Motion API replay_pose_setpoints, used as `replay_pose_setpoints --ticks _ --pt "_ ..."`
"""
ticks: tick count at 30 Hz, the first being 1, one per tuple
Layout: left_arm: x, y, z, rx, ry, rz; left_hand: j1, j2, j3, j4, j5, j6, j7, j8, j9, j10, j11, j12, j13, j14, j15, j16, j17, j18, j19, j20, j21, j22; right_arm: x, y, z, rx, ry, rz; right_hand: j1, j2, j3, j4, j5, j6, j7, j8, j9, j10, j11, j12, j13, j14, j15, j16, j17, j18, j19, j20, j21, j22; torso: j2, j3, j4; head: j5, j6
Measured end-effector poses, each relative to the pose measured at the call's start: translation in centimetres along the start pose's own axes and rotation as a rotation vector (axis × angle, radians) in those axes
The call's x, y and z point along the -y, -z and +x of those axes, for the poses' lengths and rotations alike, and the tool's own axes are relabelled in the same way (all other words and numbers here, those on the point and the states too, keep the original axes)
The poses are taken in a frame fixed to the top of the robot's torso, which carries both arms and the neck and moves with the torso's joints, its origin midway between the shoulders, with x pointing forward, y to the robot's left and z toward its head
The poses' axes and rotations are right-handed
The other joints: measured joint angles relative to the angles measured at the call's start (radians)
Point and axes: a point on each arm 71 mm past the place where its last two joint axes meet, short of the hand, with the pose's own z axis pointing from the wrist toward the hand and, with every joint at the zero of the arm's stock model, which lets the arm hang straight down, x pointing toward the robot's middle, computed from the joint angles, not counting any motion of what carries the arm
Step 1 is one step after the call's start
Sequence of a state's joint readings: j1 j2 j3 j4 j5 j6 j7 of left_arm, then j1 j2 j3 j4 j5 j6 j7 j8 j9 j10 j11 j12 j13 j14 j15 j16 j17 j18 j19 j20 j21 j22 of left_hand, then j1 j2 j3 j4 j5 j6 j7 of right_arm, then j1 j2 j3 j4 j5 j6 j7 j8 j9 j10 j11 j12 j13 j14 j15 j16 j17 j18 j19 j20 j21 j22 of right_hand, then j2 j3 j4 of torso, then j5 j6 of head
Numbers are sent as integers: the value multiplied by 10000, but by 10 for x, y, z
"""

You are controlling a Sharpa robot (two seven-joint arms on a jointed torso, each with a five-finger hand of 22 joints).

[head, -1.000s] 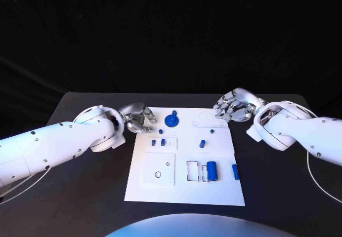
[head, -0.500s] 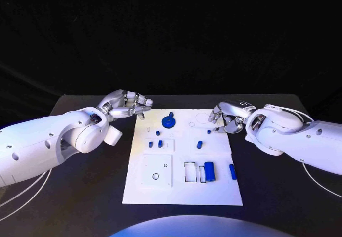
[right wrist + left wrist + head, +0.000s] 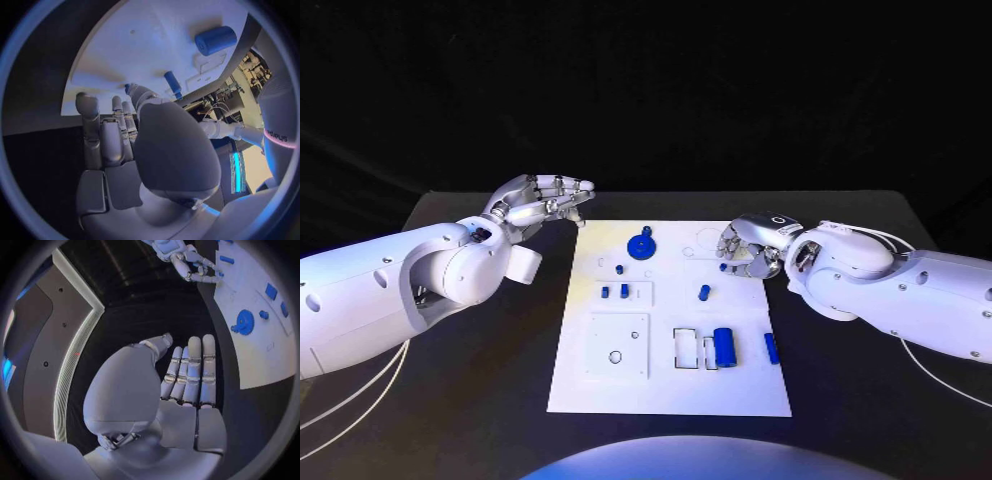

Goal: Assemble the parts on the task board

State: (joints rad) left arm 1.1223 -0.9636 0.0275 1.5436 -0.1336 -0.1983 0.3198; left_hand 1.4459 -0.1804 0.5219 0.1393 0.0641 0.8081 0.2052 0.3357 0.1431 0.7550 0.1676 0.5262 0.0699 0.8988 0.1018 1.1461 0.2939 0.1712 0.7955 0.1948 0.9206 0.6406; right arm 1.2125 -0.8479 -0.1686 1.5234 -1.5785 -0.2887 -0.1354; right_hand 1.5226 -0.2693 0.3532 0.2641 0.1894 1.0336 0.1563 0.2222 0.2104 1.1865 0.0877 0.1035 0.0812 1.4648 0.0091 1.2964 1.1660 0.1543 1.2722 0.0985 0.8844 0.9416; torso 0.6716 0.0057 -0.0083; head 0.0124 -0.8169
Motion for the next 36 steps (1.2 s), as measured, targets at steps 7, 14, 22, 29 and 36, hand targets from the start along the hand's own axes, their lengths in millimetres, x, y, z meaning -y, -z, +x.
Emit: replay_pose_setpoints --ticks 7,14,22,29,36 --pt "1 1 3 -9 232 23 0 0 0 0 0 0 0 0 0 15 -15 5 -1 0 0 -40 -17 -2 0 0 0 -19 -1 -2 5 -147 51 0 38 38 563 -61 0 212 -92 41 111 309 -90 65 -10 0 0 231 161 -154 140 -37 624 632 0 1 -5 24 -14" --pt "1 1 6 -43 353 14 0 0 28 -28 0 0 0 0 0 14 -14 5 -2 0 0 -40 -30 -2 0 0 -12 -29 -3 -4 7 -229 87 -3 -27 102 958 -182 0 313 -170 99 215 491 -136 66 15 40 -40 391 223 -155 175 -74 879 965 0 7 -7 28 -27" --pt "1 1 6 -38 391 -1 0 0 55 -55 0 -1 0 -1 1 14 -14 5 -2 36 -36 -40 -44 -2 35 -36 -40 -38 -3 -7 7 -241 130 20 -69 141 1208 -353 -1 404 -189 139 292 624 -197 80 44 1 -78 453 234 -154 175 -74 1057 1177 2 7 -6 22 -54" --pt "1 1 6 -35 409 -16 40 -40 82 -82 0 -1 -1 0 1 14 -14 5 -3 36 -36 -80 -55 -3 35 -36 -40 -49 -4 -8 8 -259 233 23 -188 180 1459 -604 -16 526 -240 256 410 772 -234 106 73 23 -100 542 250 -306 241 -140 1436 1542 4 8 -7 20 -90" --pt "1 1 7 -38 418 -29 40 -40 82 -82 0 -1 -1 -1 1 13 -14 4 -9 36 -36 -79 -69 -4 35 -36 -40 -49 -8 -9 9 -254 494 43 -320 183 1915 -1110 -43 873 -364 494 642 1076 -272 80 166 17 -275 677 288 -309 462 -216 2084 2155 -2 5 -7 14 -123"
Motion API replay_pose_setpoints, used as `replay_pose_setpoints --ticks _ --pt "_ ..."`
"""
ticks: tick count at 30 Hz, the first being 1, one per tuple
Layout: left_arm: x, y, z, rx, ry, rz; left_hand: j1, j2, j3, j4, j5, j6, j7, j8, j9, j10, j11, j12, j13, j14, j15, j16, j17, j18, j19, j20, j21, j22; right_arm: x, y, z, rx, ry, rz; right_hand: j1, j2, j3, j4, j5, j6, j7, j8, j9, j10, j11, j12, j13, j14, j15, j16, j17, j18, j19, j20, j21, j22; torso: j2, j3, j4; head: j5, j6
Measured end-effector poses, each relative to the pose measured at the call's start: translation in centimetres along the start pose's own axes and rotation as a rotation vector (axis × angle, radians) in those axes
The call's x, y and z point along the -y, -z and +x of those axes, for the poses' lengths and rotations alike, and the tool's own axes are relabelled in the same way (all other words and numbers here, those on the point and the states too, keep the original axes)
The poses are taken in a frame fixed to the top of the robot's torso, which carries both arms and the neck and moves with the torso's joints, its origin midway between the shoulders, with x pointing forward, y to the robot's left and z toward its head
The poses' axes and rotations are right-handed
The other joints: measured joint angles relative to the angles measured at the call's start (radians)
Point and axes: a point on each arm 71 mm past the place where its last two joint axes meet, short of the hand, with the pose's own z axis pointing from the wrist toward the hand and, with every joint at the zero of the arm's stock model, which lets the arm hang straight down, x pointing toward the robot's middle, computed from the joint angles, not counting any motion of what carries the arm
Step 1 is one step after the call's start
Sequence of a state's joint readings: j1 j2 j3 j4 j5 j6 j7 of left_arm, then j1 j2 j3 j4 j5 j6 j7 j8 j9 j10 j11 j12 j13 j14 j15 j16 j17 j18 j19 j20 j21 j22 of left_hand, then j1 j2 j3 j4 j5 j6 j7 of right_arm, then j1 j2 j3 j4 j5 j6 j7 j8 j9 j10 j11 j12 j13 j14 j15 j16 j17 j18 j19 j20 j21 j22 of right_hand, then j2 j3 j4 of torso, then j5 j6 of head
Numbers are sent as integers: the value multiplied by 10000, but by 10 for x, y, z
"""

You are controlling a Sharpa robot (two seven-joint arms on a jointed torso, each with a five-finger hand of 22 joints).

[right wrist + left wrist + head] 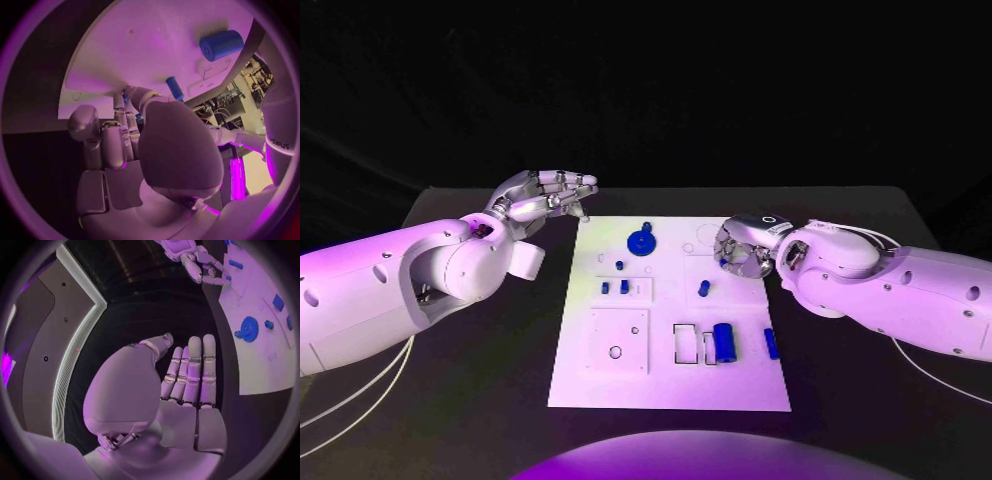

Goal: Assemble the parts on the task board

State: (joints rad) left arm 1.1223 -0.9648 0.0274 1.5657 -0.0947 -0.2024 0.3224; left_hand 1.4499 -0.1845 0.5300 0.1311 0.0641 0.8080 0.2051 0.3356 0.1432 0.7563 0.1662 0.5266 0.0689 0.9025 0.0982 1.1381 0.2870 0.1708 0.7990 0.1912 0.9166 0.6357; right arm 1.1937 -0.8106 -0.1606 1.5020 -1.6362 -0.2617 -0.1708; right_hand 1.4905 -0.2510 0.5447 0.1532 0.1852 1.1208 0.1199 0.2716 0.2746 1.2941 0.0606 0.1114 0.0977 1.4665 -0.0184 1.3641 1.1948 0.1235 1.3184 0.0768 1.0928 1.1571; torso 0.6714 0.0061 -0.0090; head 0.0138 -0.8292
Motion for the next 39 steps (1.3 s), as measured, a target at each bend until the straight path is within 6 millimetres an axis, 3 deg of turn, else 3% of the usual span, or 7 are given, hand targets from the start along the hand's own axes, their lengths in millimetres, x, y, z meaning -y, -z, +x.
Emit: replay_pose_setpoints --ticks 5,15,20,21,34,39 --pt "0 0 0 -5 3 -9 0 0 28 -28 0 0 0 0 0 0 0 0 -3 0 0 0 -11 0 0 0 0 -8 -3 1 1 84 208 29 -176 180 390 -513 -52 45 -21 138 254 85 73 29 82 -2 -73 41 -31 0 52 -52 278 320 -1 0 0 -1 -8" --pt "0 0 0 9 -1 -40 53 -53 57 -57 0 0 0 0 -14 0 0 0 -14 0 1 -39 -40 0 35 -35 -37 -18 -5 6 3 412 372 104 -353 356 743 -906 -18 24 -42 191 515 120 110 -5 82 -3 -73 96 -52 0 52 -53 395 523 -5 2 -5 -3 -13" --pt "0 0 -1 44 -13 -55 53 -53 57 -57 0 -1 0 0 -14 0 0 0 -14 0 0 -39 -39 -1 35 -35 -37 -18 -5 9 1 599 337 113 -420 423 777 -954 -18 3 -63 188 530 120 110 -5 86 -2 -72 96 -52 -12 52 -52 396 553 -5 2 -5 -3 5" --pt "0 0 -1 50 -15 -57 53 -53 57 -57 0 0 0 0 -14 0 0 0 -14 0 1 -39 -39 -1 35 -35 -37 -18 -5 9 0 651 332 113 -431 434 792 -969 -18 -9 -75 192 540 121 110 -5 87 -2 -72 96 -52 -107 52 -52 396 563 -5 2 -5 -3 9" --pt "-1 0 -3 131 -43 -93 53 -53 57 -57 0 -1 -1 0 -14 -1 0 -1 -22 0 1 -38 -53 -2 72 2 -37 -17 -7 16 -29 1496 -27 55 -489 403 799 -1000 -18 -6 -71 231 595 138 126 -4 436 1 -69 136 -51 -105 51 -52 438 581 -14 -5 -7 -34 40" --pt "-1 -1 -3 141 -46 -106 53 -53 85 -85 0 -1 0 0 -14 -1 0 -1 -22 0 0 -38 -66 -2 72 2 -37 -27 -20 20 -33 1640 -358 -238 -513 379 821 -1023 -18 -2 -67 230 600 156 107 -4 436 2 -68 135 -51 -105 51 -52 438 599 -11 -3 -7 -12 46"
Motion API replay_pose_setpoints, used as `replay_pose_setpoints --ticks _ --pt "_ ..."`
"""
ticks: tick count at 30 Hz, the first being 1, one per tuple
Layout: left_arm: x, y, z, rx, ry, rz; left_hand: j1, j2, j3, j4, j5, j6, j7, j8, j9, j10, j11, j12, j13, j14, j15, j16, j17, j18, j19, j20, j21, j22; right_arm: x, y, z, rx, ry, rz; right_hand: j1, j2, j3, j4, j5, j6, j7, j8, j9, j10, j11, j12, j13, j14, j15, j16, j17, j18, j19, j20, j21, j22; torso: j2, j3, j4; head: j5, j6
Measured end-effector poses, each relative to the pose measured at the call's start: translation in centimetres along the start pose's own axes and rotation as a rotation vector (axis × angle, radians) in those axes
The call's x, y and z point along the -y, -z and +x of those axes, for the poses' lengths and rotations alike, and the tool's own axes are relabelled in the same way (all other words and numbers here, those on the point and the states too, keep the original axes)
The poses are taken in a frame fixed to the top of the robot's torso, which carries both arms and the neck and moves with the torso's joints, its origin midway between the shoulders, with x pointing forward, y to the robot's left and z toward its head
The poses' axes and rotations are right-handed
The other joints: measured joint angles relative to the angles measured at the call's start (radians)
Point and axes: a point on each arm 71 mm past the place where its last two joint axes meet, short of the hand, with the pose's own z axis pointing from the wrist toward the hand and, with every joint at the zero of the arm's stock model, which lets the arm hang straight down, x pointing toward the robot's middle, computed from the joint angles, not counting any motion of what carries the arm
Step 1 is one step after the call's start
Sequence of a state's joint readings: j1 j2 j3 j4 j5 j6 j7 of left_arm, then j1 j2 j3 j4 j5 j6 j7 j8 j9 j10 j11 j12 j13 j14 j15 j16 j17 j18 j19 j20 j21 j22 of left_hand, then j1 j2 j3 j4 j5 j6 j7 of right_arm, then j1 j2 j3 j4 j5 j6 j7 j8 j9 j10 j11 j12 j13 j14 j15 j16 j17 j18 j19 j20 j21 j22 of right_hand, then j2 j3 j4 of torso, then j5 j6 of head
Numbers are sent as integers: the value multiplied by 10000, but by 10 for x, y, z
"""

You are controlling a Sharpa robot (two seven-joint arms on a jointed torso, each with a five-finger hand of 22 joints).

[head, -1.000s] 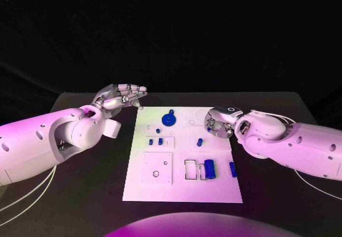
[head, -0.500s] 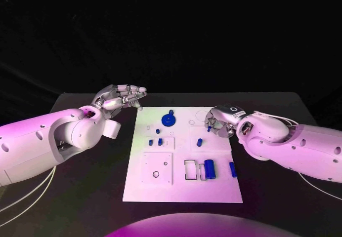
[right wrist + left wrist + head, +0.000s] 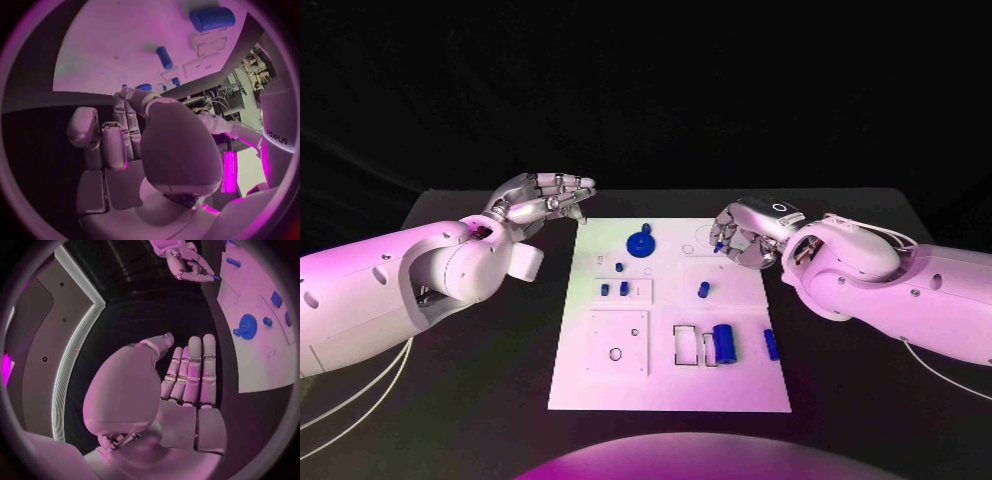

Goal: Assemble the parts on the task board

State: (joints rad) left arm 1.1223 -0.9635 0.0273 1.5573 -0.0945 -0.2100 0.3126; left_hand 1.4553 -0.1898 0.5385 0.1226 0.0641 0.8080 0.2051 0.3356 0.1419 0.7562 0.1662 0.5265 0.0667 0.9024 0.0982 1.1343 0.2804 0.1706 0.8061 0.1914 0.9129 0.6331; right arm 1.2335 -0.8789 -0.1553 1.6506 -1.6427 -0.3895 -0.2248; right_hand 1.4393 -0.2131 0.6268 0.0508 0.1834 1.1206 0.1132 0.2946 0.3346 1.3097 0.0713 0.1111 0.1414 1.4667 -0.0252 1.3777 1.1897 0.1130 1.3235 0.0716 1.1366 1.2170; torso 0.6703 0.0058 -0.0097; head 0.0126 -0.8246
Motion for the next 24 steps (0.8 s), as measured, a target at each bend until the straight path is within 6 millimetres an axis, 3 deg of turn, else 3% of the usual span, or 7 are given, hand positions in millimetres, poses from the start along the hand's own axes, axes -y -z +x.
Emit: replay_pose_setpoints --ticks 8,16,24 --pt "0 0 0 -5 2 -15 0 0 0 0 0 0 0 0 -8 0 0 0 0 0 0 0 0 1 0 0 0 0 -51 -2 8 -68 -716 -1126 0 -1 12 -13 -1 4 4 -5 25 3 -3 0 -2 0 1 0 0 4 0 0 0 16 11 8 0 115 -43" --pt "-1 -3 4 -74 29 -23 39 -39 0 0 0 0 0 0 -8 0 0 0 -8 0 0 0 0 -1 -1 0 0 0 -101 -6 31 -475 -1317 -2204 -1 0 53 -55 -2 3 4 -11 50 16 -16 -51 -6 -33 -33 0 1 6 -1 0 0 15 11 0 2 274 -94" --pt "-1 -4 6 -115 48 -37 39 -39 -1 0 0 0 0 0 -8 0 0 0 -8 0 0 -40 -14 0 -1 -1 0 1 -122 -5 53 -925 -1608 -2587 -94 11 79 -86 -20 -7 -5 29 52 16 -16 -55 12 -35 -34 0 1 9 -1 0 -1 14 10 -18 11 455 -162"
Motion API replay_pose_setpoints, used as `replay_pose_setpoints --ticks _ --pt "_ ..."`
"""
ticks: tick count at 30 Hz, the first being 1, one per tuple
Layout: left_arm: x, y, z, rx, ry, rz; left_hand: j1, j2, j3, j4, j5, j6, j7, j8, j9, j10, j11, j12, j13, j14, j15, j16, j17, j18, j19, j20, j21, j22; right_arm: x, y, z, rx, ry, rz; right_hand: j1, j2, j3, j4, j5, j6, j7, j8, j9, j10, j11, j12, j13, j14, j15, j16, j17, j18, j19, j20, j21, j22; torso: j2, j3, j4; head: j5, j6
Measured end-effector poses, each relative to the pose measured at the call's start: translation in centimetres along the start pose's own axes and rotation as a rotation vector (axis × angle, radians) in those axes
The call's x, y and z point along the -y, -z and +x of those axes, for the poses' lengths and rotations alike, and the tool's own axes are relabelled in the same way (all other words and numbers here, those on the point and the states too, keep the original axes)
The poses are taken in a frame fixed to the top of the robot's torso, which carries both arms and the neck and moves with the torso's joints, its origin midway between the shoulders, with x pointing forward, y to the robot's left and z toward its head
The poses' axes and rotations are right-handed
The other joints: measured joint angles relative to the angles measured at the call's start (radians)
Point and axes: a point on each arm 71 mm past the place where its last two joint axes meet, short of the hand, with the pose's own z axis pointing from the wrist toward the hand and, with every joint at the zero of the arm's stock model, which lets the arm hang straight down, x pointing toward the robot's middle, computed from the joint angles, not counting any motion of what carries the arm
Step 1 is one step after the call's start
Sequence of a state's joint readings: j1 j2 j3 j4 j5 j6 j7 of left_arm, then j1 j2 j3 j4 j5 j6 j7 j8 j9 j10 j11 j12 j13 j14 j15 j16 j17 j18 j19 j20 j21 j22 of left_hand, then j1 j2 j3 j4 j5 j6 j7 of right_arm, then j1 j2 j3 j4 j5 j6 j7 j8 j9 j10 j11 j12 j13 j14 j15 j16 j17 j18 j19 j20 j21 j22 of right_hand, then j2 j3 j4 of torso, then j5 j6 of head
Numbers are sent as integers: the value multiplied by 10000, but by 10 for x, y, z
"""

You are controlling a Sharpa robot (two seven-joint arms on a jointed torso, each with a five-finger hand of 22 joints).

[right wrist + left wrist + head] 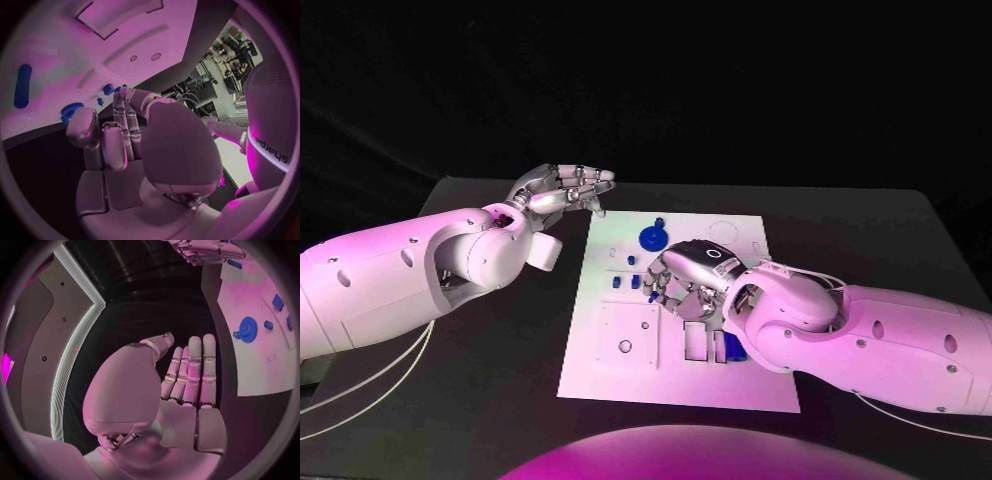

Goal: Assemble the parts on the task board

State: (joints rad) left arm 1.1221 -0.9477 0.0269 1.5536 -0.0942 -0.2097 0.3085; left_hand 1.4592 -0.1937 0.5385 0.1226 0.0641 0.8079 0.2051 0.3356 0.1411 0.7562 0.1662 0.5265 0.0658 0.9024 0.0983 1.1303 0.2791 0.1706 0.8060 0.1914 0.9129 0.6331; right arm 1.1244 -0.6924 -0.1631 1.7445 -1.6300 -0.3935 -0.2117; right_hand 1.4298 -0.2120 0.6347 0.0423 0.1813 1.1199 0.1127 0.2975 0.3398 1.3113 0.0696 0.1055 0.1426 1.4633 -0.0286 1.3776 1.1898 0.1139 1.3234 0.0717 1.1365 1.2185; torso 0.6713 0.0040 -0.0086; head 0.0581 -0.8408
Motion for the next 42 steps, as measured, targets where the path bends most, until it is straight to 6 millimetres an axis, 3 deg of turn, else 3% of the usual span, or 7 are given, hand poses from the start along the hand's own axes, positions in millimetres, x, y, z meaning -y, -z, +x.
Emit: replay_pose_setpoints --ticks 19,42 --pt "0 -1 2 -43 19 -21 0 0 -29 -28 0 0 0 0 1 -38 38 0 1 0 0 0 -11 0 -1 0 0 -9 -9 -4 27 -689 -197 -172 -40 -12 28 -53 -22 -20 -19 0 23 36 -36 -41 7 1 1 0 0 6 -1 0 0 -2 2 12 -6 203 -156" --pt "-1 -1 1 -32 17 -54 0 0 -29 -28 0 0 0 0 1 -37 38 -1 1 0 0 1 -25 0 -1 -1 -40 -8 -7 -3 33 -1048 29 -105 -37 -17 26 -53 7 -26 -24 -40 52 36 -37 -81 38 4 4 0 1 8 -1 0 0 -5 2 12 -8 219 -213"
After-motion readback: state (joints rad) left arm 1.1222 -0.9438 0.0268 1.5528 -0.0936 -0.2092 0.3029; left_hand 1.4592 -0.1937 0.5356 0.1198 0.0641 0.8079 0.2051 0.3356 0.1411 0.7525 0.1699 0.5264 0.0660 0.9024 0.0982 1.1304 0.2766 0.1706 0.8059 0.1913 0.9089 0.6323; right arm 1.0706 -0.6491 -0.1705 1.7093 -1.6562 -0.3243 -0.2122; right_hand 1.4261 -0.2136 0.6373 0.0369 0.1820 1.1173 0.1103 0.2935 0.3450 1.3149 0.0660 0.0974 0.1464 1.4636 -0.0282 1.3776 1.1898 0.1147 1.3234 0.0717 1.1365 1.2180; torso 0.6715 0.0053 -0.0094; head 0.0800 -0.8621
